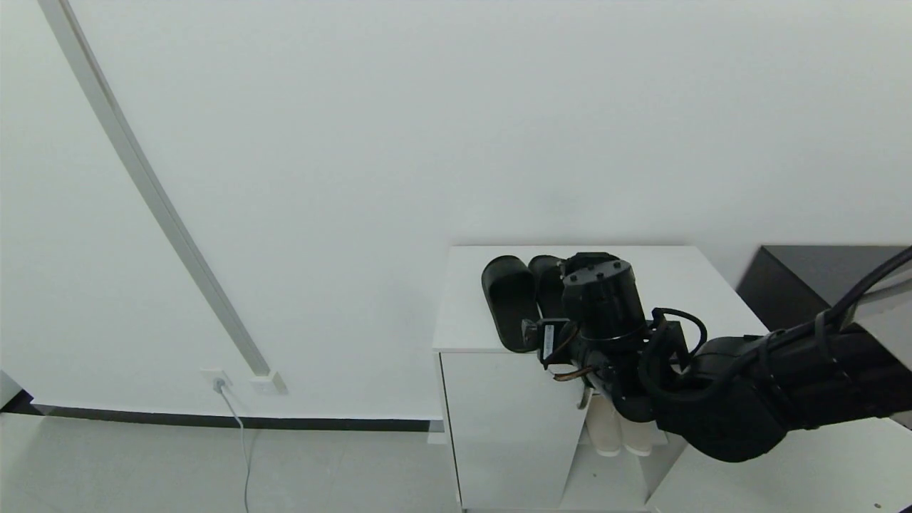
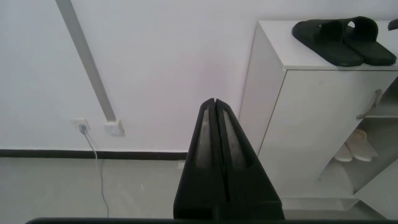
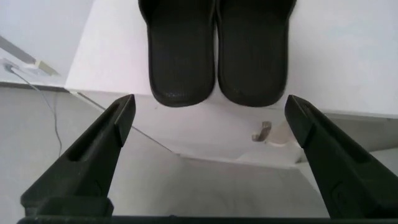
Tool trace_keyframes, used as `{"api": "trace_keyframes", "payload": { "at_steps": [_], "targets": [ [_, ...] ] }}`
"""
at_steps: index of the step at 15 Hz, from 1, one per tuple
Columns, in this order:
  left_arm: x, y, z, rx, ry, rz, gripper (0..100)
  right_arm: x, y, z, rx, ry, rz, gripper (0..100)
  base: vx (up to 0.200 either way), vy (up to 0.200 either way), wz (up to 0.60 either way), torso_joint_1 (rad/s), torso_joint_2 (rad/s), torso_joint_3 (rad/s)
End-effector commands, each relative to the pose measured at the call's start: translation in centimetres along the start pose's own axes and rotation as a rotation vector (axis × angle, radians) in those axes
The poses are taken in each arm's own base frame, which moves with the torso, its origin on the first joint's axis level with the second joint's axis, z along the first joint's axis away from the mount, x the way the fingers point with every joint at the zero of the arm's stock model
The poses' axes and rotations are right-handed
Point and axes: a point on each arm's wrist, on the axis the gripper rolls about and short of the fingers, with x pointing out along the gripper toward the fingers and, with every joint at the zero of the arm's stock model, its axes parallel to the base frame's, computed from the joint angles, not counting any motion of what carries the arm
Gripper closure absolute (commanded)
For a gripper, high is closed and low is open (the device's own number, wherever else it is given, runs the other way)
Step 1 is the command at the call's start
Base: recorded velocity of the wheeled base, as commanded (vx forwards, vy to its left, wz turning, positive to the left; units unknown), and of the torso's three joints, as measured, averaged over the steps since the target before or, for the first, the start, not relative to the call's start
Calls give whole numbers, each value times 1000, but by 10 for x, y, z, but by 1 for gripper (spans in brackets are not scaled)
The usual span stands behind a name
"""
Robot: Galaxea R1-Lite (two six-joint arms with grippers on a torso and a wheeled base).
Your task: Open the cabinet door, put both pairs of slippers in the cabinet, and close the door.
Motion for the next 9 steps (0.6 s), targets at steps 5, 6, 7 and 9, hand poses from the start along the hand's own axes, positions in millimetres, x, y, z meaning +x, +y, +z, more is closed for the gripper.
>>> {"api": "trace_keyframes", "payload": {
  "at_steps": [5,6,7,9],
  "targets": [
    [0,0,0,-1,2,0,100,26,-2,-44,-22,4,-21,0,200,0,0,-5,-3,5],
    [0,0,0,-1,2,0,100,33,-3,-49,-22,-8,-26,0,200,0,0,22,2,-2],
    [0,0,0,-3,1,2,100,41,-6,-52,-29,-26,-31,0,200,0,0,12,7,2],
    [0,0,0,-4,1,2,100,56,-9,-57,-48,-78,-32,0,100,0,0,4,4,-1]
  ]
}}
